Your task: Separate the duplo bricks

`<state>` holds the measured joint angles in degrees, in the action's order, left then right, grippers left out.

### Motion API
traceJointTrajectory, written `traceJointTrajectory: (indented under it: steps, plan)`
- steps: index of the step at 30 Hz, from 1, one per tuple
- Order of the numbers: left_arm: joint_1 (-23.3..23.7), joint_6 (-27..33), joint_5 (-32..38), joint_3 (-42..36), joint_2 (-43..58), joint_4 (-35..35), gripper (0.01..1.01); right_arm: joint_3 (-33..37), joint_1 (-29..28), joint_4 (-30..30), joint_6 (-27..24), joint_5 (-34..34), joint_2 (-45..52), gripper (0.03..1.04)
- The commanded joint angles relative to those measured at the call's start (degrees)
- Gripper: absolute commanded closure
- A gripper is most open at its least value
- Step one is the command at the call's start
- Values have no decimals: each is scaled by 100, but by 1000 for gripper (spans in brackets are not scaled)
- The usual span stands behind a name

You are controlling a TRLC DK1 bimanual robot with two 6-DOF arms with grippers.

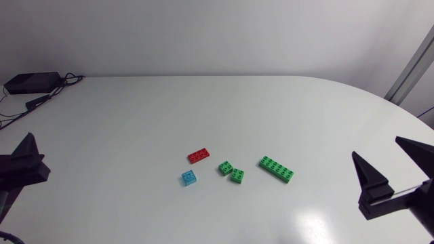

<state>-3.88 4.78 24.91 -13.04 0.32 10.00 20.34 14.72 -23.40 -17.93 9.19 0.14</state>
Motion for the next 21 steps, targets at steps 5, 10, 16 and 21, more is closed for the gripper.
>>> traceJointTrajectory:
  steps: [5, 10, 16, 21]
  plan:
    - [-113, 138, -478, 249, -111, -209, 43, -206, 92, 301, 88, 92, -23, 70]
    - [-131, 261, -777, 653, -111, -429, 43, -250, 92, 529, 97, 320, 39, 70]
    - [-131, 463, -1190, 996, -120, -1053, 43, -373, 92, 723, 62, 329, 56, 69]
    - [-131, 463, -1401, 1172, -120, -1097, 43, -504, 154, 995, 53, 329, 47, 69]
